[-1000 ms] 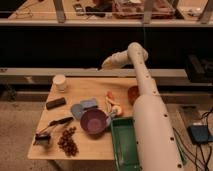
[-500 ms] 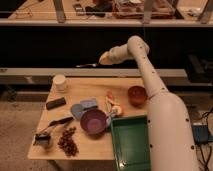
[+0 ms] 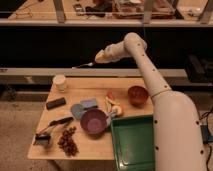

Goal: Place fork in paper cup

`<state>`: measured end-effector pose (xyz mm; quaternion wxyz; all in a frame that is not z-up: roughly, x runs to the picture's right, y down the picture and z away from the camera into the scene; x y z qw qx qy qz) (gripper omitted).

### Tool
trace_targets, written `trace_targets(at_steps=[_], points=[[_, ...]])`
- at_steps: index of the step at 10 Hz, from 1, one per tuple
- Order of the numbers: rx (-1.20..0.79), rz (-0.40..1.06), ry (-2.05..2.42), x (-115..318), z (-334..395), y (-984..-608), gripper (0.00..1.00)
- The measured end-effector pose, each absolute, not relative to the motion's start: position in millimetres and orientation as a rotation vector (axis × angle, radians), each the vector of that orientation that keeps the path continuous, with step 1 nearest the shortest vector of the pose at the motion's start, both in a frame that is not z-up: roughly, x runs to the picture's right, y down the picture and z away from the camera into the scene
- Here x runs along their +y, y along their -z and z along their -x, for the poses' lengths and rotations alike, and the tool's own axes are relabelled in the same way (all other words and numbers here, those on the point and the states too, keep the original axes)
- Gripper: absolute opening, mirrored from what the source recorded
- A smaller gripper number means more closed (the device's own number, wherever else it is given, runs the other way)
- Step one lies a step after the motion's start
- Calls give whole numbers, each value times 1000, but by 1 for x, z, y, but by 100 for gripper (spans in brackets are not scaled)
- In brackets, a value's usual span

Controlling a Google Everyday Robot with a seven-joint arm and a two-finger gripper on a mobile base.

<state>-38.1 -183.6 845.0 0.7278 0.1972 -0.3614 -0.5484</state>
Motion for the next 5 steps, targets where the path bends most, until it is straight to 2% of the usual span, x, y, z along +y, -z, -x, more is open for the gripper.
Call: trace_targets(at_steps=[5], points=[[-805, -453, 1322, -172, 91, -839, 0]])
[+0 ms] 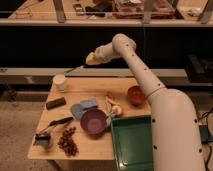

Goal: Place fork in paper cup

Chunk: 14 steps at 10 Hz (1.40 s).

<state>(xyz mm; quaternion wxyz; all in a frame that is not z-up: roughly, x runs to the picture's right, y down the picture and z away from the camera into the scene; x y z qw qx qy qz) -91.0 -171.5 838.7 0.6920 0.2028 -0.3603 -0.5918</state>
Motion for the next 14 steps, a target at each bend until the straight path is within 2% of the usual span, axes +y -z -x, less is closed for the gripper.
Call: trace_targets(at_steps=[14], points=[[-752, -353, 1414, -166, 157, -876, 0]])
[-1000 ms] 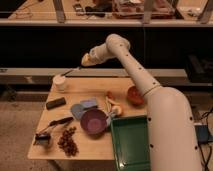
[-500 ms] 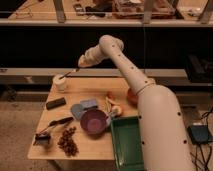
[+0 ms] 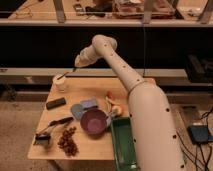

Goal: Place fork in paper cup

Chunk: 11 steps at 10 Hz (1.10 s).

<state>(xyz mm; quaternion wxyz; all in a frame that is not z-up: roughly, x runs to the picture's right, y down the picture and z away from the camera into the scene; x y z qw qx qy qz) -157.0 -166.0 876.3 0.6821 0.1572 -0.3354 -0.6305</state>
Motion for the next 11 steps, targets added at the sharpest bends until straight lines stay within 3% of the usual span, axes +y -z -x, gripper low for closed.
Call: trace_targets(at_steps=[11], points=[[-707, -290, 1435, -164, 176, -901, 0]])
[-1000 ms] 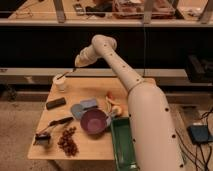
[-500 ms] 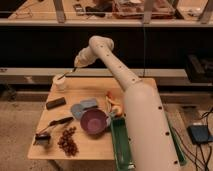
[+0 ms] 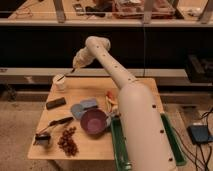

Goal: Place fork in paper cup

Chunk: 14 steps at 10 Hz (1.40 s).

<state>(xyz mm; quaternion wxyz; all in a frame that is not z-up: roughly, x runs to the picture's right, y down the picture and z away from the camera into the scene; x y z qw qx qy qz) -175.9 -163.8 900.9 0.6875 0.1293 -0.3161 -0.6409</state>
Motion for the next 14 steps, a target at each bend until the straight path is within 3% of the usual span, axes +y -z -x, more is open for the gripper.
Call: trace_targets(at_steps=[6, 7, 14], points=[[-710, -279, 1468, -161, 188, -901, 0], [-713, -279, 1473, -161, 191, -901, 4], [-706, -265, 1514, -154, 202, -898, 71]])
